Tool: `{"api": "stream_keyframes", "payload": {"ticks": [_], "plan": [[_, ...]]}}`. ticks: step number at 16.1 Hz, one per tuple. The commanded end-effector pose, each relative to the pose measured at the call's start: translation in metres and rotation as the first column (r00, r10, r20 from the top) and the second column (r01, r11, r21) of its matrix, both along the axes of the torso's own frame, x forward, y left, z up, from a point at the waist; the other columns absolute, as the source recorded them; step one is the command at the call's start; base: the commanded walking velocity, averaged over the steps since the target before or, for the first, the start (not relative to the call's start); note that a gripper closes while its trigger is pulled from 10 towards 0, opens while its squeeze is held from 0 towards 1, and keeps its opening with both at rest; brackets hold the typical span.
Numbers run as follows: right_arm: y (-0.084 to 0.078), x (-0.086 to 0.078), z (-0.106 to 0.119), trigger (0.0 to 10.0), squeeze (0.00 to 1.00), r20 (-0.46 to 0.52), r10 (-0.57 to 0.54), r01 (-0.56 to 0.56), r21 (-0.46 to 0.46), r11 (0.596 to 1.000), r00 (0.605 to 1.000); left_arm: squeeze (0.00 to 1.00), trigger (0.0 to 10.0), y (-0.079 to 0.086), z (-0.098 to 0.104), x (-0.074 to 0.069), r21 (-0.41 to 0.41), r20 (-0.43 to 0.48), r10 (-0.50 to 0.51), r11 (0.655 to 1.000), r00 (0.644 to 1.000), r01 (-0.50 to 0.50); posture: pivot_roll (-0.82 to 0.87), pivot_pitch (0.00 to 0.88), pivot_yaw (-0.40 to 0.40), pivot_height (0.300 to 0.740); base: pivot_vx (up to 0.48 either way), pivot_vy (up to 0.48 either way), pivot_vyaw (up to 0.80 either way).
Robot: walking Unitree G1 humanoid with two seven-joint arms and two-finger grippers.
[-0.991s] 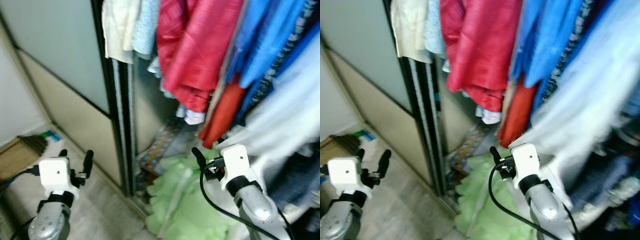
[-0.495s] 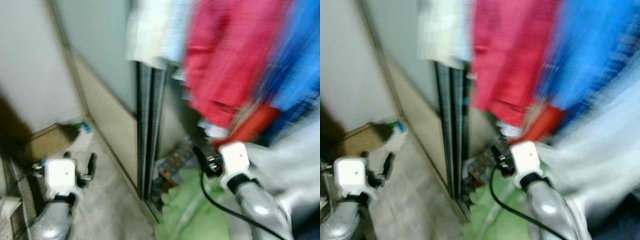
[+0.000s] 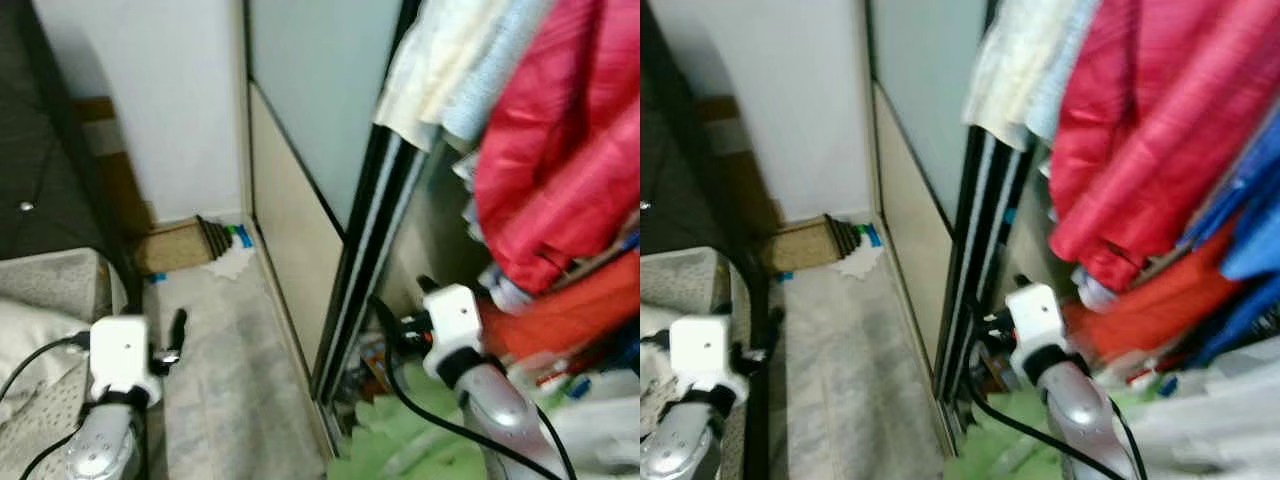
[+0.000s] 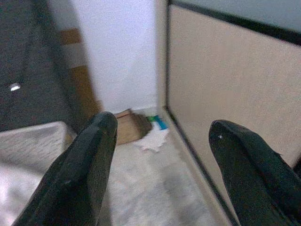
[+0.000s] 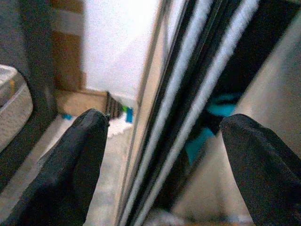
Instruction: Clean up the room
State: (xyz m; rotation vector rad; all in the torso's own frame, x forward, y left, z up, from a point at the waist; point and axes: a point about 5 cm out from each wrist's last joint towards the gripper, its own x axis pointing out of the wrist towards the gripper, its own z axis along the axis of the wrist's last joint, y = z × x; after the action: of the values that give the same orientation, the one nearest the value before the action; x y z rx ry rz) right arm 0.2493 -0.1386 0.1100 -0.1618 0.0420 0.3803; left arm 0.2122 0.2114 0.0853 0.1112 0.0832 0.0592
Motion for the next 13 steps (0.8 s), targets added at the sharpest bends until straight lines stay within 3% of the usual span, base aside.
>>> {"api": "stream_keyframes", "payload": {"ticks": [1, 13], "plan": [[-0.0082, 0.0005, -0.0022, 10.0, 0.0, -0.015, -0.027, 0.026, -0.01, 1.0, 1.0, 0.0, 10.0, -0.0058, -0.0016, 0.0004, 0.001, -0.012, -0.015, 1.0, 1.0, 0.015, -0.01, 0.0, -0.104, 0.74, 0.0, 0.0, 0.8], [-0.005, 0.0008, -0.0042, 10.0, 0.0, -0.023, -0.023, 0.023, 0.001, 1.0, 0.999, 0.0, 10.0, -0.0059, -0.0012, 0.0013, 0.017, -0.015, -0.033, 0.999, 0.999, 0.033, -0.01, 0.0, -0.09, 0.74, 0.0, 0.0, 0.8]]}}
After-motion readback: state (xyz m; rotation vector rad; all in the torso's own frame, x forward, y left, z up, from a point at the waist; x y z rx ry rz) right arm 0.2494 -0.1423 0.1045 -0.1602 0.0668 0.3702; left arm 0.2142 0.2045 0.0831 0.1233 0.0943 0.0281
